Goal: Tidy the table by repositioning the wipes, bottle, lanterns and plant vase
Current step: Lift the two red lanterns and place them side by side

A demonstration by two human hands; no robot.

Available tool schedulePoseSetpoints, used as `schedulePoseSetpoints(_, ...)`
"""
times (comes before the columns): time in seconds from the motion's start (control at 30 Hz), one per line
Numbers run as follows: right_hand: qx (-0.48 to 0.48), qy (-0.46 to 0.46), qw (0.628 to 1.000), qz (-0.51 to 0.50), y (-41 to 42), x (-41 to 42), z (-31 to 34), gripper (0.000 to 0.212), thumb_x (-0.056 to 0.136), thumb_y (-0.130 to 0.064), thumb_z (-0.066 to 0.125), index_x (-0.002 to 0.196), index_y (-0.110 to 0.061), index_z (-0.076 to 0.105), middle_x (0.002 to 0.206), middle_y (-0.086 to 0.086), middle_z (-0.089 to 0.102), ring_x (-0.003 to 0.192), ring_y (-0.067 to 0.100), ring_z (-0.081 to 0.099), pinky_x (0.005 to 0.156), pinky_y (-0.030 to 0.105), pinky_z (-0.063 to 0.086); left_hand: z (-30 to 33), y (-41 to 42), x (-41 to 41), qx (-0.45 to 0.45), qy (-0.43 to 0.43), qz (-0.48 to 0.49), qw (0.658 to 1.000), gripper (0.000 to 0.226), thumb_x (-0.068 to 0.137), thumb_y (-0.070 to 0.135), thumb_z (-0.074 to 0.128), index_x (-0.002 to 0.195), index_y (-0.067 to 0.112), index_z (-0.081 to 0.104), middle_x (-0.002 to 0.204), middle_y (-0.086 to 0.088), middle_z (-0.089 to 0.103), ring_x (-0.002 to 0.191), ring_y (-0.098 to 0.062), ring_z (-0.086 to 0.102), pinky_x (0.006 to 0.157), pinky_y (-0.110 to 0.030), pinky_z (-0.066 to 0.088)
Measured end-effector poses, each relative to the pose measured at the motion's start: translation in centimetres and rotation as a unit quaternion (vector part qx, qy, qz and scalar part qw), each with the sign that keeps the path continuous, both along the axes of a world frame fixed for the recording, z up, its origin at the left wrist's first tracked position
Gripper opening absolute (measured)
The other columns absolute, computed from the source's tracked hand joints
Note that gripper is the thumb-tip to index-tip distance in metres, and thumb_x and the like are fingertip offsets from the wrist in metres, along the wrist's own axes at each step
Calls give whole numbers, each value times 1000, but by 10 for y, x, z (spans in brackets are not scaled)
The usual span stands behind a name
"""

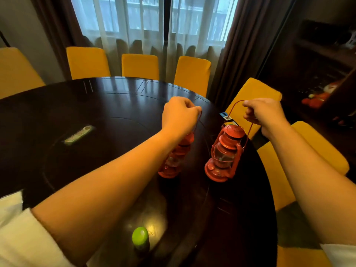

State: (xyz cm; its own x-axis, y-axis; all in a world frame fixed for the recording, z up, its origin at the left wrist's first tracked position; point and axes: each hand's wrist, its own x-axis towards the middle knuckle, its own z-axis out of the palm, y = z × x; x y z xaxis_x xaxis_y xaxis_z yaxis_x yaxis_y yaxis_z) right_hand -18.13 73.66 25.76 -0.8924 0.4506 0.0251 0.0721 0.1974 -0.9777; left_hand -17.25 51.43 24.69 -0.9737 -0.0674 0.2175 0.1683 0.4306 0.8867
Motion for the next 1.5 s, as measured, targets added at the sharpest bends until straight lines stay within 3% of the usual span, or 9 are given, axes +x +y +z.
schedulePoseSetpoints(0.13,-17,-24,1000,8,-15,-28,-4,19,90,-12,58,71,-16,59,50,-4,55,36,2,53,41,12,43,-14,-7,-12,9,-6,24,1000,20,78,22,69,63,9,71,58,-4,68,62,-18,66,67,-39,59)
schedulePoseSetpoints(0.23,1,-42,999,18,-27,-51,-7,19,91,-13,56,73,-18,58,52,-5,57,43,4,54,47,18,40,-19,-9,-20,15,-5,31,999,19,79,22,69,66,10,72,63,-4,70,65,-17,67,66,-39,59)
schedulePoseSetpoints(0.33,5,-49,998,30,-36,-69,-7,19,93,-14,53,75,-19,57,47,-8,56,44,4,52,50,19,36,-23,-7,-24,28,-10,28,999,20,78,20,70,62,10,71,59,-3,69,60,-14,65,60,-33,55)
schedulePoseSetpoints(0.43,-2,-59,997,42,-44,-84,-8,20,95,-16,50,77,-22,55,61,-5,55,49,5,52,53,19,35,-27,-1,-24,35,-7,18,999,23,80,21,72,62,5,70,57,-3,67,55,-12,62,52,-28,49)
schedulePoseSetpoints(0.53,-2,-67,997,40,-51,-96,-7,20,96,-16,48,79,-22,55,67,-3,53,54,7,50,45,12,39,-30,8,-20,39,-6,6,999,25,80,21,71,65,2,70,63,-12,70,65,-25,67,58,-41,57)
schedulePoseSetpoints(0.63,-4,-73,996,45,-57,-105,-11,21,96,-14,47,78,-21,54,66,-3,52,52,6,48,40,10,38,-35,15,-18,39,-12,0,999,23,79,16,69,64,0,69,61,-15,68,63,-30,67,57,-47,56)
schedulePoseSetpoints(0.8,24,-82,995,57,-62,-117,-18,14,94,-16,49,85,-20,59,68,-4,56,55,7,52,58,22,37,-41,20,-18,45,-23,-14,999,26,82,22,71,66,1,69,62,-14,68,62,-27,67,60,-45,58)
schedulePoseSetpoints(1.2,26,-72,995,57,-64,-131,-30,18,92,-13,50,79,-18,60,69,-1,60,54,8,52,55,22,36,-56,25,-25,43,-46,-27,998,20,82,25,73,68,9,74,66,-5,71,65,-20,68,68,-43,59)
schedulePoseSetpoints(1.5,22,-82,994,61,-65,-136,-42,11,93,-17,50,90,-18,61,69,-4,62,56,7,52,58,26,34,-56,24,-26,53,-43,-34,997,19,81,25,73,65,16,73,61,1,69,60,-16,66,66,-40,60)
